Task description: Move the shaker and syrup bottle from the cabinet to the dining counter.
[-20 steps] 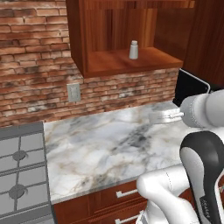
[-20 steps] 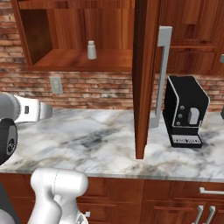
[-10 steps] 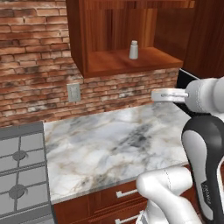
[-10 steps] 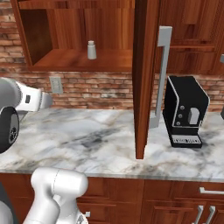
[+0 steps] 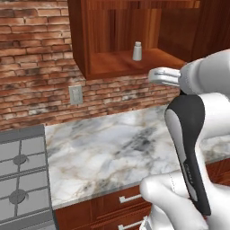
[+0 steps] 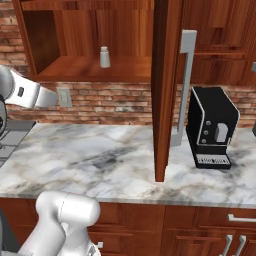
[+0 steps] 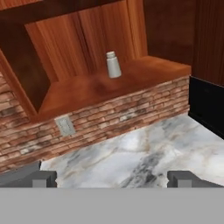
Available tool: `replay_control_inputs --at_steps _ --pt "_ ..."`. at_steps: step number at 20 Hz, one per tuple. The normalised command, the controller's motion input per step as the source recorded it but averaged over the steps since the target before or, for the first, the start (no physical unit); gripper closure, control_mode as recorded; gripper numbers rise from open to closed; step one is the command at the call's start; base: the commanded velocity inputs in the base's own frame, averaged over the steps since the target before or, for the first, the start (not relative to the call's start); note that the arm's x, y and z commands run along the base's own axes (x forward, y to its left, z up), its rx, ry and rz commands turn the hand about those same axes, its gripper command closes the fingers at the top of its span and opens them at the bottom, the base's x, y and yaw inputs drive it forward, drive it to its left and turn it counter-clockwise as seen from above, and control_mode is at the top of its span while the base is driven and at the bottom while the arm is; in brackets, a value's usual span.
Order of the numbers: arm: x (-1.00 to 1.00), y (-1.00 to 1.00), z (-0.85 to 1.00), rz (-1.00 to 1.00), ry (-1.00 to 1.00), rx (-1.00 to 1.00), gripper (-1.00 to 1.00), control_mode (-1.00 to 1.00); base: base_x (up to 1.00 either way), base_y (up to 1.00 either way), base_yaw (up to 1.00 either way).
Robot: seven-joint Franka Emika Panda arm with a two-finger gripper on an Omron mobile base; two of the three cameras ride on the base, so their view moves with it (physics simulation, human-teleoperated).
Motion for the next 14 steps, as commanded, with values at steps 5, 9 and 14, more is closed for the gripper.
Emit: replay_control_inputs --at_steps 5,9,14 --pt "0.16 -0.11 0.18 -0.01 0.05 0.0 -1.0 -1.0 0.0 0.0 0.0" --pt "0.25 -0.15 0.1 0.0 0.08 0.0 -1.0 -1.0 0.0 0.0 0.0" --pt "0.39 -0.12 0.01 0.0 0.08 -0.02 -1.0 -1.0 0.0 0.0 0.0"
